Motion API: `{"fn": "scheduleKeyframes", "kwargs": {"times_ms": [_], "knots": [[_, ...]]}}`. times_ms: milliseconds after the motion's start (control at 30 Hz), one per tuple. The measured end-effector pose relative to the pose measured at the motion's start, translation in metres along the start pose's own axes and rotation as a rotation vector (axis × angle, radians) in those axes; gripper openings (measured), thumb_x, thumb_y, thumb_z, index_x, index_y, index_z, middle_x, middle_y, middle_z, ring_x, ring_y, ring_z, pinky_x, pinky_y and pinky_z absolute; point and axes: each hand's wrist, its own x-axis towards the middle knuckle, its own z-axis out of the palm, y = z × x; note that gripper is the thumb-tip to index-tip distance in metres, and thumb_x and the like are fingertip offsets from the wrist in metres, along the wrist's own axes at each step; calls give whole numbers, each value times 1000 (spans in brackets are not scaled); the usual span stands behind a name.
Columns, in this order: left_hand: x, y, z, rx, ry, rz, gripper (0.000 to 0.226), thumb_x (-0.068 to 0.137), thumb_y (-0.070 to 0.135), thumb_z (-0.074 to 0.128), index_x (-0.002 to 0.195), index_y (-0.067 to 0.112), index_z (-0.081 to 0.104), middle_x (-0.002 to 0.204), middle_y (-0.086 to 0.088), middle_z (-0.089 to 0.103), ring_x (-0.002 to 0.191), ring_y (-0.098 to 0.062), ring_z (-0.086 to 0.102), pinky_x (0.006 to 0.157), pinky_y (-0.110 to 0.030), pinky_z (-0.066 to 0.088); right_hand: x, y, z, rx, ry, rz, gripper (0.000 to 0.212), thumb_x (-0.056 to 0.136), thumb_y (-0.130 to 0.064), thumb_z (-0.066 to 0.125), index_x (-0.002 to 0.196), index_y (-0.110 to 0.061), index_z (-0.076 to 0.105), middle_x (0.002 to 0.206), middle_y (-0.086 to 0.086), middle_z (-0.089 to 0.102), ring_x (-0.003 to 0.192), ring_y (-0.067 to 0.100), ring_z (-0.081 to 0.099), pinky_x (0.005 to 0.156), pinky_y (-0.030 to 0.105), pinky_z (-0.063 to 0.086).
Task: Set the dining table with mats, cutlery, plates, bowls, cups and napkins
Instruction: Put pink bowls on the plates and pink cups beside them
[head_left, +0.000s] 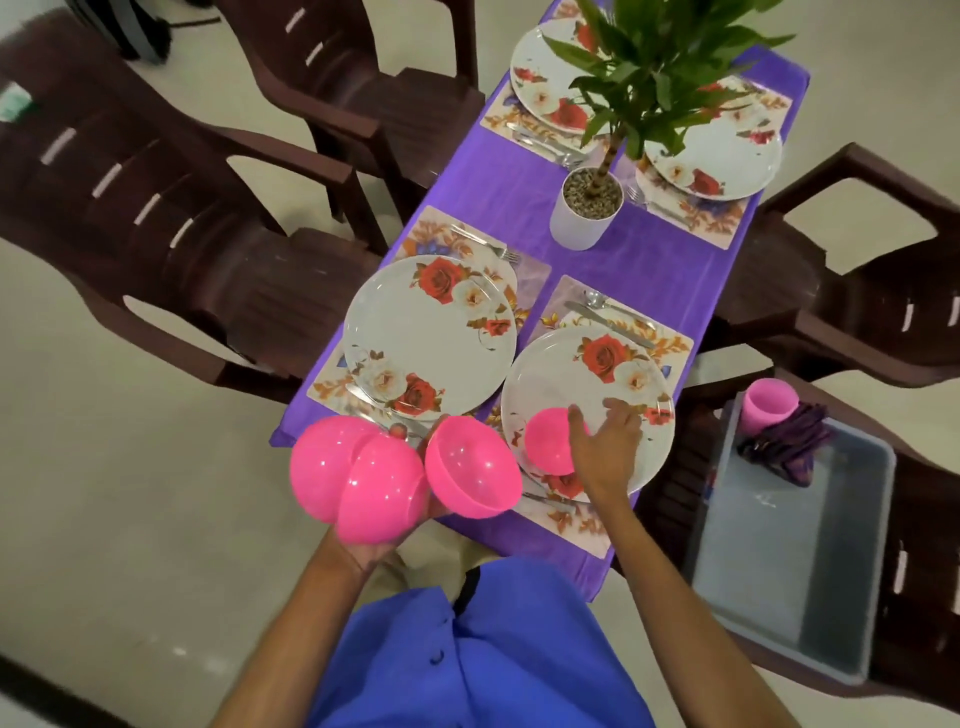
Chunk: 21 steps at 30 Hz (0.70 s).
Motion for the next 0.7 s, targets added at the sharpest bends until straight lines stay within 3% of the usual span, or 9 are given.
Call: {"fn": "scheduleKeyframes", "kwargs": {"times_ms": [67, 200, 300, 333, 367, 400, 467, 567, 700], "knots": [[-31, 5, 57, 32, -81, 8, 83, 5, 15, 108, 83, 8, 82, 82, -13, 76, 66, -32, 76, 61, -52, 63, -27, -36, -16, 325, -194, -27, 44, 96, -56, 58, 123, -22, 60, 124, 2, 63, 116, 28, 63, 84, 35, 56], [-37, 31, 89, -2, -152, -75, 91, 0, 17, 108, 85, 7, 77, 77, -12, 76, 62, -31, 75, 62, -60, 61, -85, -96, -23, 764, -958, 165, 45, 97, -52, 61, 135, -29, 62, 134, -3, 65, 119, 26, 68, 77, 45, 63], [-55, 57, 127, 178, -233, -95, 49, 59, -5, 99, 101, -15, 75, 104, -30, 75, 91, -39, 77, 80, -54, 63, -98, -110, 13, 809, -772, 243, 30, 100, -11, 61, 128, -21, 65, 119, 8, 66, 100, 30, 72, 66, 39, 61], [-51, 63, 129, 143, -313, -91, 26, 102, 2, 63, 118, -17, 68, 123, -33, 68, 111, -41, 72, 98, -55, 56, -95, -111, 26, 803, -688, 282, 34, 97, 1, 58, 125, -17, 65, 112, 10, 67, 91, 30, 72, 64, 37, 60], [-47, 71, 129, 163, -270, -63, 53, 116, 19, 28, 118, -12, 71, 124, -31, 69, 113, -39, 71, 98, -55, 56, -90, -110, 41, 797, -625, 319, 35, 96, 7, 56, 122, -14, 65, 110, 12, 67, 87, 28, 73, 62, 36, 60], [-39, 82, 123, 235, -205, -47, 70, 117, 26, 19, 101, -6, 79, 107, -27, 75, 97, -36, 77, 82, -54, 62, -85, -111, 54, 782, -565, 344, 34, 95, 10, 55, 120, -12, 65, 111, 14, 68, 87, 26, 73, 62, 35, 61], [-36, 107, 118, 158, -120, -108, 32, 108, 20, 56, 99, 4, 82, 104, -24, 76, 90, -40, 78, 61, -57, 62, -69, -111, 83, 727, -390, 352, 34, 94, 9, 55, 122, -8, 64, 118, 15, 67, 95, 29, 73, 61, 33, 62], [-27, 136, 125, 214, -193, -188, 107, 56, 16, 104, 149, 10, 52, 149, -27, 54, 121, -50, 65, 81, -69, 58, -35, -122, 118, 704, -56, 410, 38, 91, 10, 58, 125, -5, 61, 113, 12, 65, 86, 24, 71, 57, 25, 61], [-23, 166, 153, 240, -317, -271, 125, 43, 15, 109, 151, 3, 47, 142, -22, 62, 114, -41, 71, 76, -55, 64, 18, -145, 152, 750, 129, 443, 38, 86, 8, 65, 119, -9, 58, 113, 10, 60, 93, 25, 62, 57, 19, 56]]}}
